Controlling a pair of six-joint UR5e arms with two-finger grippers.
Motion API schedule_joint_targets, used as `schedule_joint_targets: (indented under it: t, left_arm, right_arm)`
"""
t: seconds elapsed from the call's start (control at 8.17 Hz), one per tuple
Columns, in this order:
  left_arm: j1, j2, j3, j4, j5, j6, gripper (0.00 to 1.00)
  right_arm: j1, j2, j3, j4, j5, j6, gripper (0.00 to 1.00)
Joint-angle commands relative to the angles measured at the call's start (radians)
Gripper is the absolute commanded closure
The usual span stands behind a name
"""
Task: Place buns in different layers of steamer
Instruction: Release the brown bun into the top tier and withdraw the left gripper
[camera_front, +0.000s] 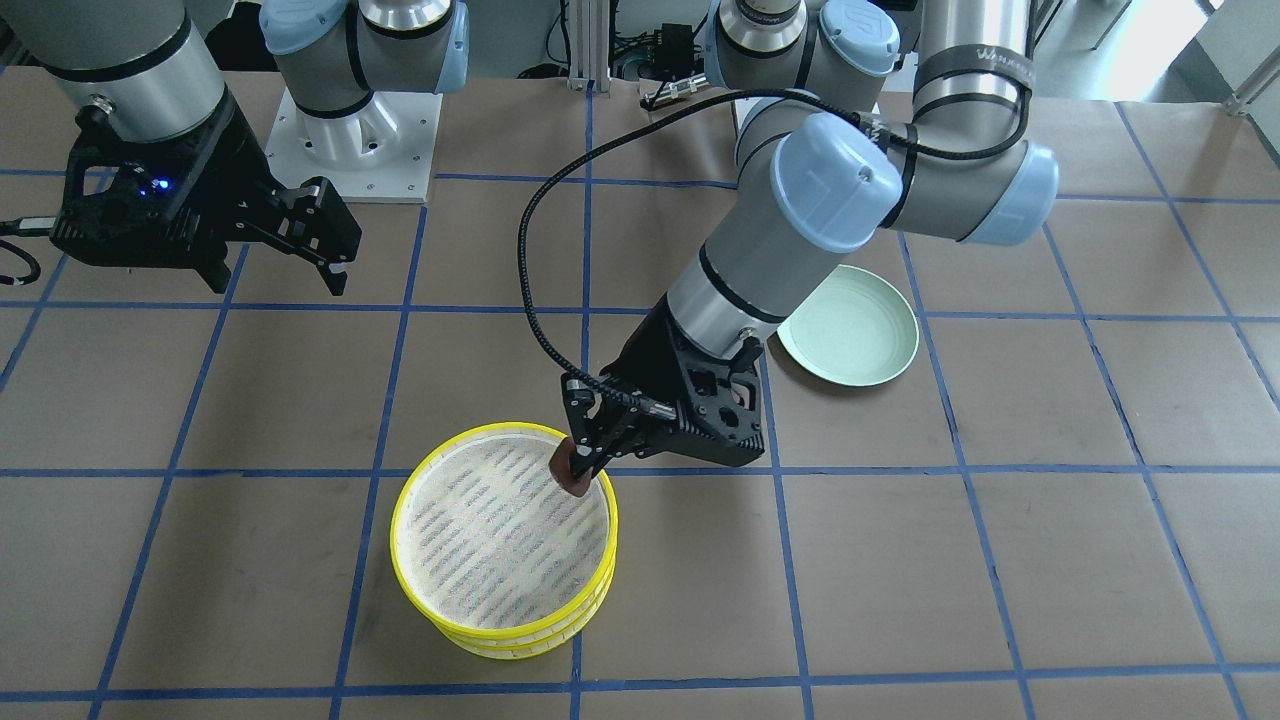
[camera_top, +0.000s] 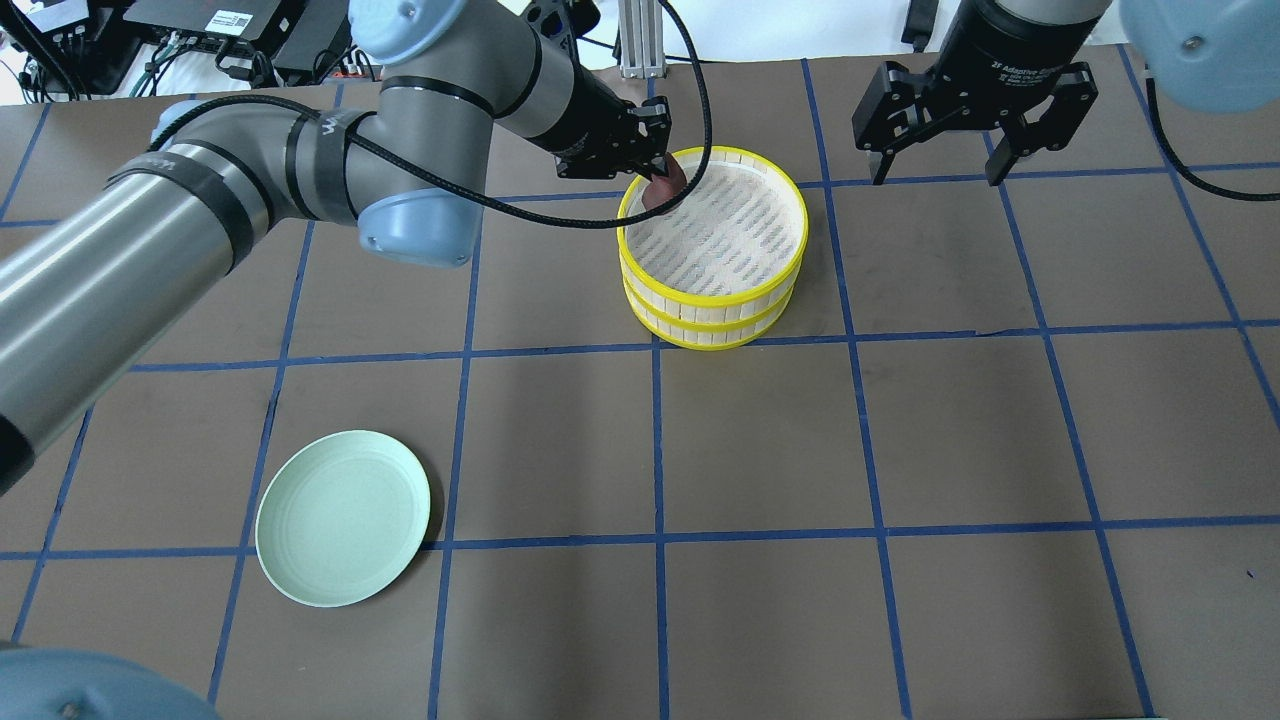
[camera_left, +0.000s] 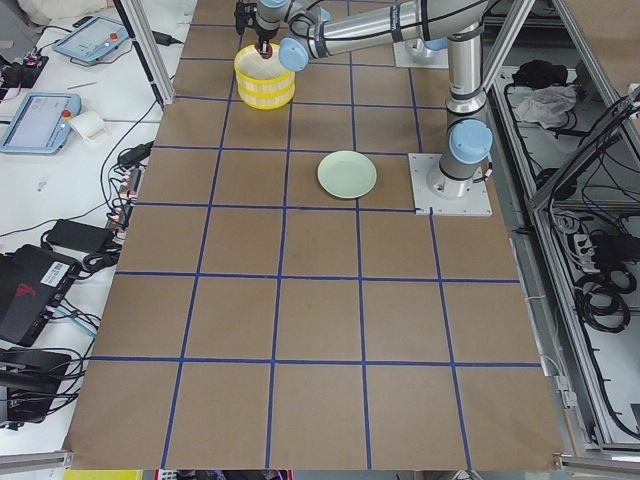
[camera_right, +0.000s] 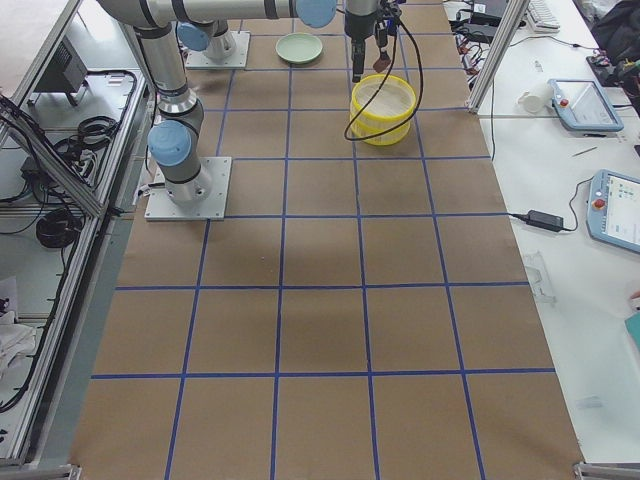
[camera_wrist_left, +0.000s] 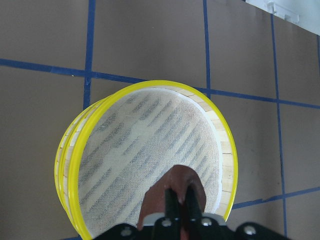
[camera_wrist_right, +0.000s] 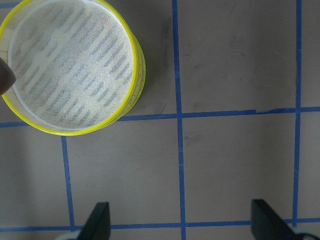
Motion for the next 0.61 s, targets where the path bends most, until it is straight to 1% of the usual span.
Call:
schedule_joint_targets:
  t: [0.0, 0.12, 0.24, 0.37, 0.49]
  left_arm:
    - [-0.016, -0.066, 0.002, 0.055, 0.004, -0.016, 1.0]
    - [-0.016, -0.078, 0.005, 0.055, 0.009, -0.014, 0.83]
    - [-0.016, -0.078, 0.005, 0.055, 0.012, -0.017, 0.36]
    - [-0.016, -0.076, 0.005, 0.055, 0.009, -0.064, 0.11]
    - [-0.016, -0.076, 0.006, 0.071, 0.001, -0.121, 0.0]
  right_arm:
    - [0.001, 0.001, 0.007, -0.006, 0.0, 0.003, 0.0]
    - [0.001, 0.001, 0.009, -0.008, -0.001, 0.002, 0.0]
    - [-0.001, 0.001, 0.01, -0.01, -0.003, -0.003, 0.0]
    - [-0.001, 0.001, 0.01, -0.01, -0.001, -0.003, 0.0]
    - [-0.001, 0.004, 0.01, -0.011, -0.003, 0.009, 0.0]
